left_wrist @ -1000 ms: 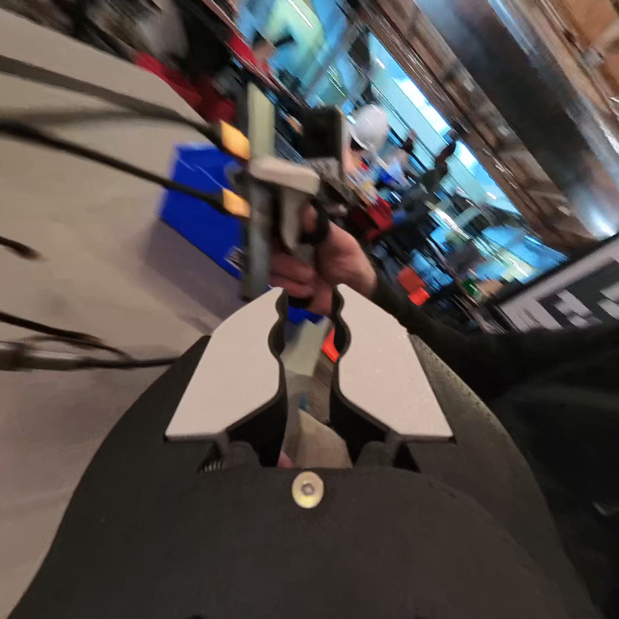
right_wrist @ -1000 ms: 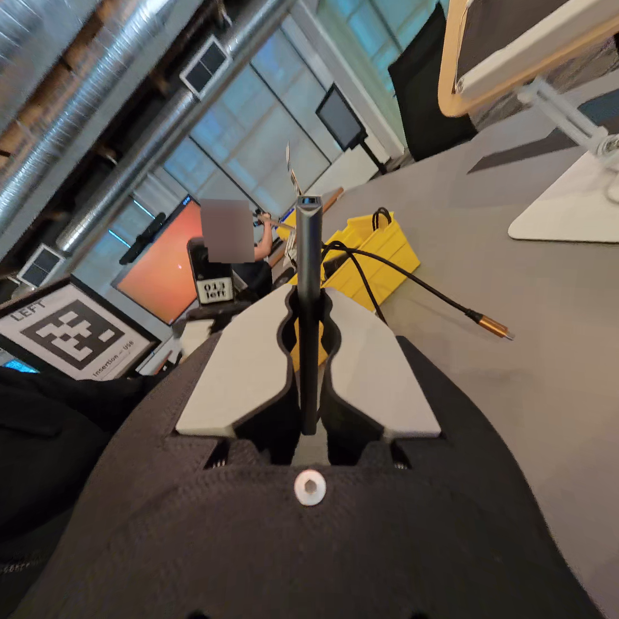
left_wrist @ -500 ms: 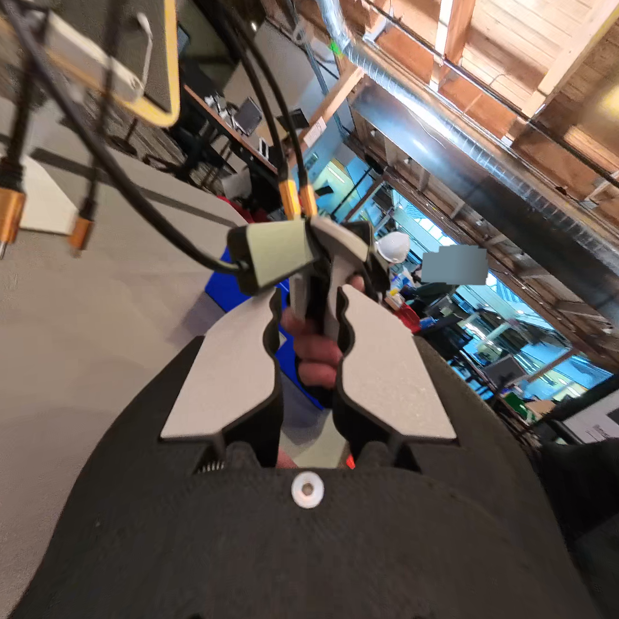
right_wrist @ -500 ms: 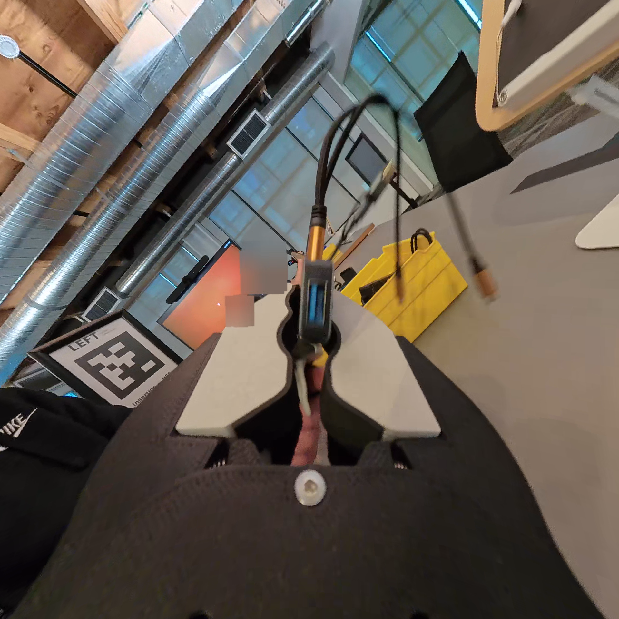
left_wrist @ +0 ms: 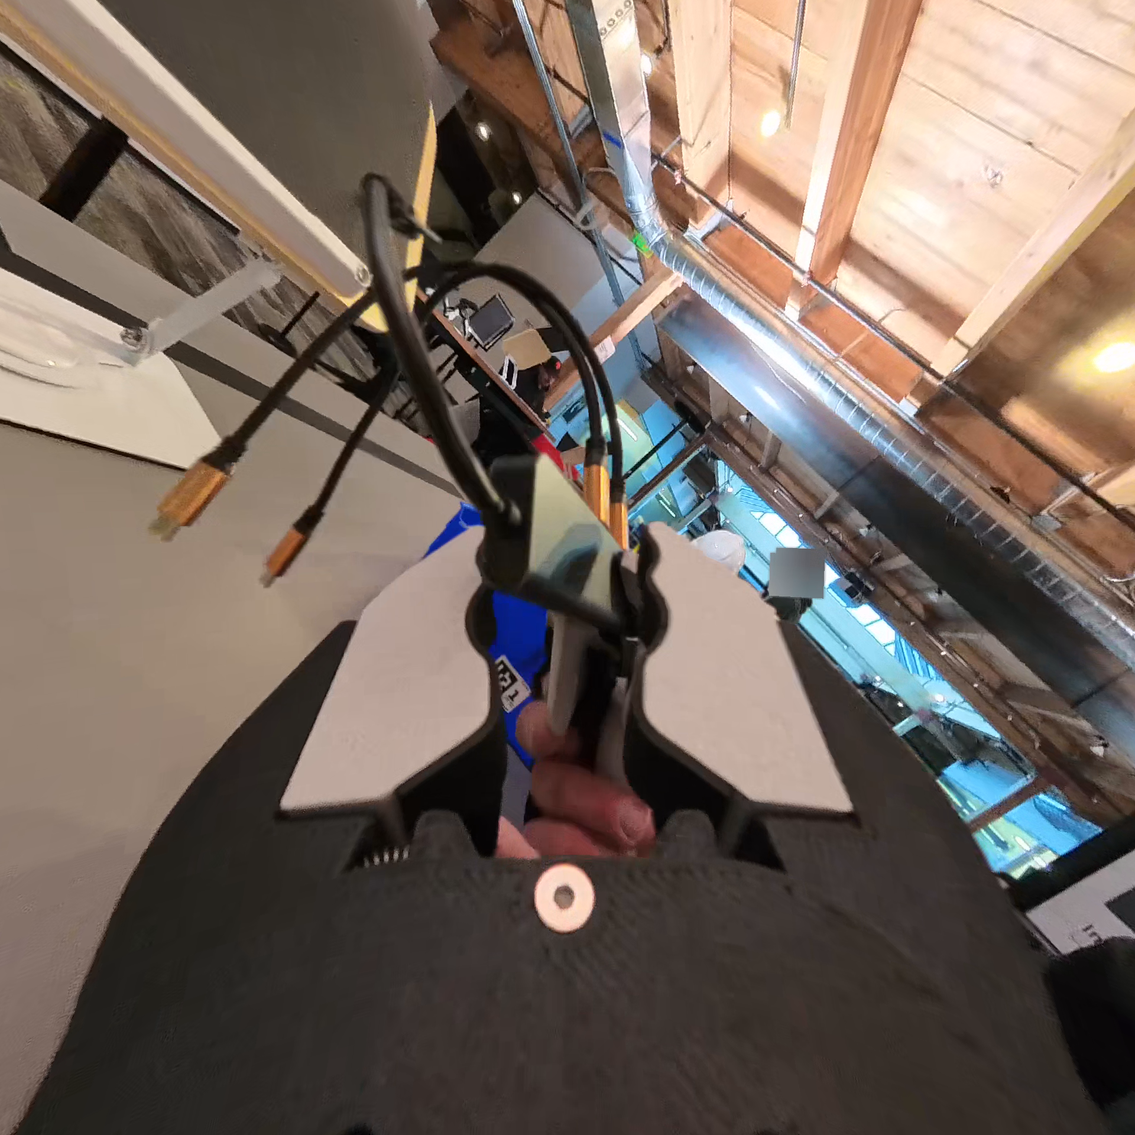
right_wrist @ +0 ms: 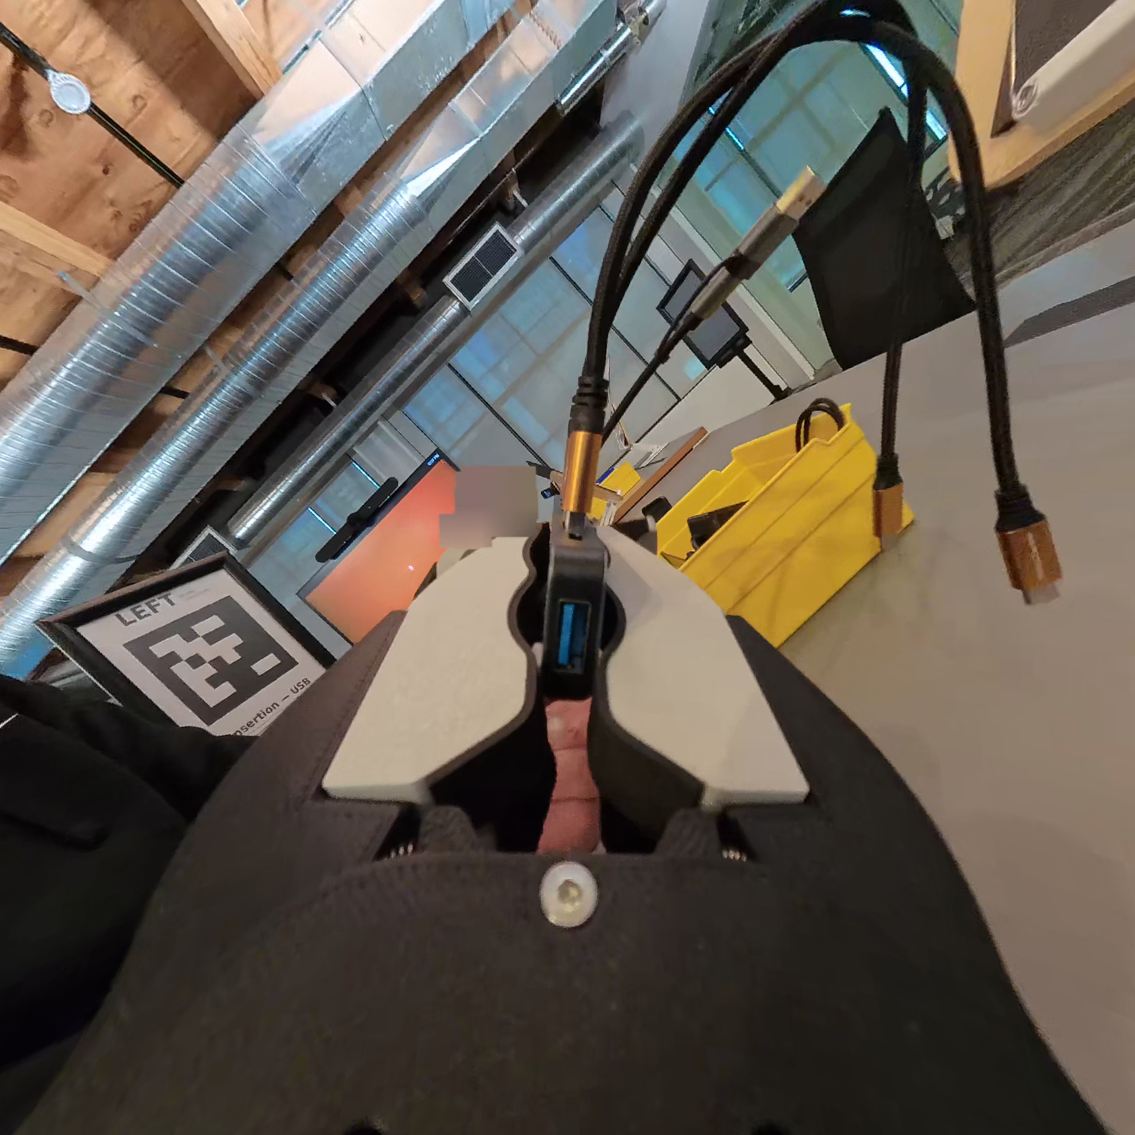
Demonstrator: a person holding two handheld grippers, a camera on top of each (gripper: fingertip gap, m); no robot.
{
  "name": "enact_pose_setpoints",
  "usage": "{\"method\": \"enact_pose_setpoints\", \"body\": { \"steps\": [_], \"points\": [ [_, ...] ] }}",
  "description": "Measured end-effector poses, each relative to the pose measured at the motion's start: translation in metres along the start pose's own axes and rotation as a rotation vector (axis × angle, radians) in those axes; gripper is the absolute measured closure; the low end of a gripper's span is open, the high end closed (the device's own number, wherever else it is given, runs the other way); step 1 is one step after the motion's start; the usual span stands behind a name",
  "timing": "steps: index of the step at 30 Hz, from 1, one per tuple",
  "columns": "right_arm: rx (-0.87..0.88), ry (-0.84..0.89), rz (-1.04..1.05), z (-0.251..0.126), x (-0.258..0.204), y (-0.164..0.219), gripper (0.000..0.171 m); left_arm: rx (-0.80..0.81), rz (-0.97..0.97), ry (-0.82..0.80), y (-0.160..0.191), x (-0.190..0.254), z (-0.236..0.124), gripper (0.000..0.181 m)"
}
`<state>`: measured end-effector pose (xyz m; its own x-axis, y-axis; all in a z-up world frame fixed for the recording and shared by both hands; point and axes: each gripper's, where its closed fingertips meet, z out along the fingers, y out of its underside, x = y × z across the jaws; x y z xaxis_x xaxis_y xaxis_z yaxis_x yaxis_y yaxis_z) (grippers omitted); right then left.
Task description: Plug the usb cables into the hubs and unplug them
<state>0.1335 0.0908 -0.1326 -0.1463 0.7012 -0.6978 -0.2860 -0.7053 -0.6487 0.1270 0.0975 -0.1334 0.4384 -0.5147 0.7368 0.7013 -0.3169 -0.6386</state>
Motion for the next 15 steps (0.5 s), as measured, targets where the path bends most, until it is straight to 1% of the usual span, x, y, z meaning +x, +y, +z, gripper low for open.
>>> {"method": "enact_pose_setpoints", "body": {
  "steps": [2, 6, 7, 8, 10, 12, 13, 15],
  "points": [
    [0.015, -0.006, 0.008, 0.002, -0.001, 0.002, 0.161, -0.027, 0.028, 0.008, 0.001, 0.002, 0.001, 0.146],
    [-0.014, -0.036, 0.06, 0.002, 0.001, 0.006, 0.156, -0.057, 0.031, 0.004, 0.001, 0.003, 0.0, 0.162],
    [-0.03, -0.023, 0.064, 0.001, 0.004, 0.007, 0.149, -0.072, 0.032, 0.003, 0.0, 0.003, -0.001, 0.165],
    [-0.046, -0.025, 0.089, -0.001, 0.006, 0.006, 0.146, -0.096, 0.042, 0.007, -0.001, 0.003, -0.001, 0.169],
    [-0.074, -0.048, 0.093, -0.006, 0.005, 0.003, 0.149, -0.157, 0.04, 0.038, -0.002, 0.007, -0.002, 0.17],
    [-0.125, -0.067, 0.07, -0.011, 0.002, 0.001, 0.147, -0.25, 0.047, 0.071, 0.001, 0.01, -0.002, 0.17],
    [-0.141, -0.091, 0.077, -0.013, -0.001, -0.001, 0.147, -0.272, 0.038, 0.085, 0.0, 0.011, -0.002, 0.17],
    [-0.199, -0.102, 0.053, -0.016, -0.002, 0.003, 0.151, -0.349, 0.041, 0.094, 0.005, 0.01, -0.004, 0.17]
  ]
}}
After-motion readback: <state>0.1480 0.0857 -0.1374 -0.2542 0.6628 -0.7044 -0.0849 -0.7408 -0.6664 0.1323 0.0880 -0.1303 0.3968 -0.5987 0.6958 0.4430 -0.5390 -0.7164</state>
